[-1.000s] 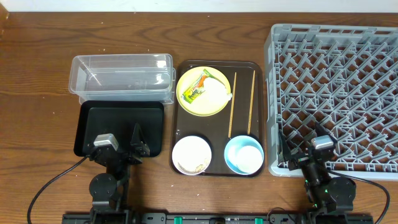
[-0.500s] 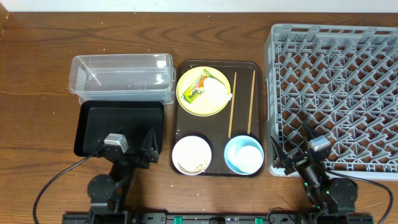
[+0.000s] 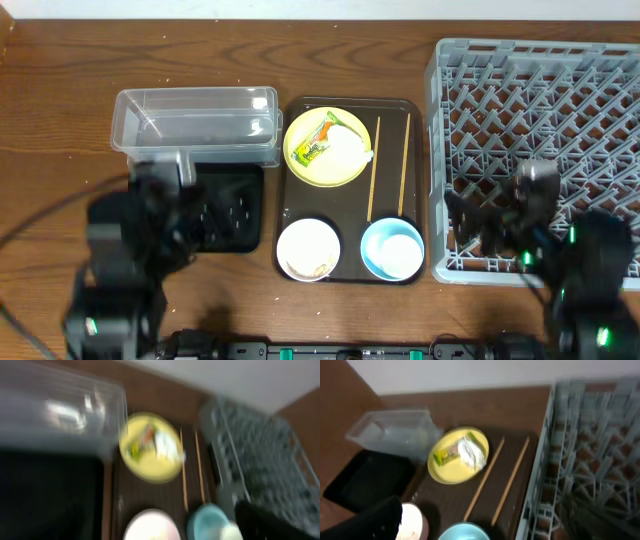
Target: Sort waste into correct bins and load items into the dishwasher rack
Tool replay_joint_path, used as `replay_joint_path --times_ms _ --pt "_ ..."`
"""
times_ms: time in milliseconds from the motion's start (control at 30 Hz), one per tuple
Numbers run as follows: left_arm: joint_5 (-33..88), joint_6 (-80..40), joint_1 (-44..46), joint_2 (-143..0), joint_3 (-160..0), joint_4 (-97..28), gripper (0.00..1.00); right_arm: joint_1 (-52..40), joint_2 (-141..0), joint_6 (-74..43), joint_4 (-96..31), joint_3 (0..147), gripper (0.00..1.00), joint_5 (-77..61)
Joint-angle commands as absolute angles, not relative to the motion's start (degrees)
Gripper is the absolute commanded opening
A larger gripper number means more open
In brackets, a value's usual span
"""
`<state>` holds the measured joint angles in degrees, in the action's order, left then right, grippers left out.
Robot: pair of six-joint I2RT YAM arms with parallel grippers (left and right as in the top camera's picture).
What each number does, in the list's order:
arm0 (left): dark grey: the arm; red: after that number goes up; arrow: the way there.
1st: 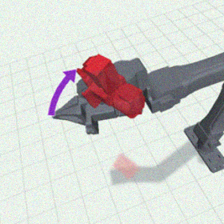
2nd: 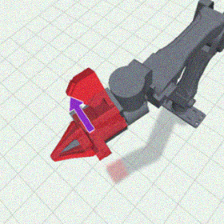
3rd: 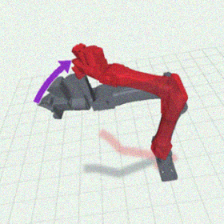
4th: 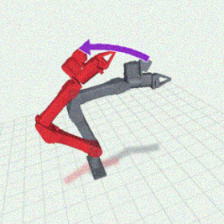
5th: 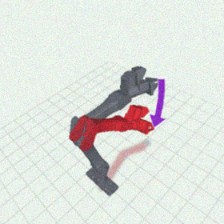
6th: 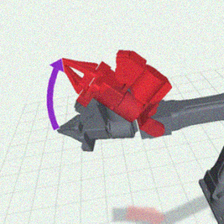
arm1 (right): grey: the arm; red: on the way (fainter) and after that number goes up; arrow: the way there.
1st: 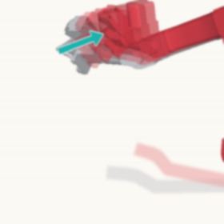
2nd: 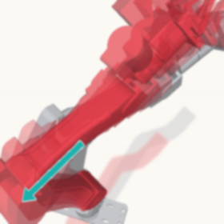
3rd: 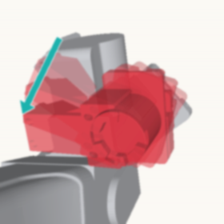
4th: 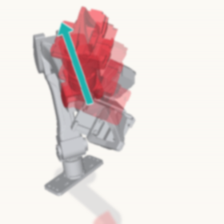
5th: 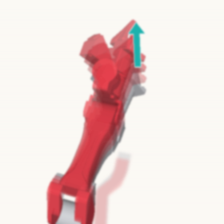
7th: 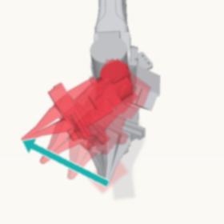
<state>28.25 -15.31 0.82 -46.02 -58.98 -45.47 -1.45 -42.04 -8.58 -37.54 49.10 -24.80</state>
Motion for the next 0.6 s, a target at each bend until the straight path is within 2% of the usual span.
replay_joint_path --times_ms 0,67,133,400,567 --pt "36.7 -16.0 1.9 -52.8 -66.4 -48.7 0.96 -1.3 -51.2 -8.3 -41.3 57.5 0.99 -24.7" --pt "41.4 -16.0 3.4 -55.4 -66.7 -47.9 0.96 -1.3 -55.1 -8.7 -43.5 60.8 0.99 -25.2" --pt "41.3 -15.1 7.5 -58.6 -66.6 -48.6 0.96 -1.3 -58.7 -8.7 -44.9 63.5 0.99 -26.9" --pt "22.5 -16.4 32.6 -73.3 -63.6 -48.9 0.8 -1.3 -61.0 -12.4 -44.4 64.2 0.99 -26.8" --pt "21.8 -18.8 42.7 -83.0 -63.6 -42.3 0.74 -1.3 -61.0 -12.4 -45.8 64.2 0.99 -26.8"
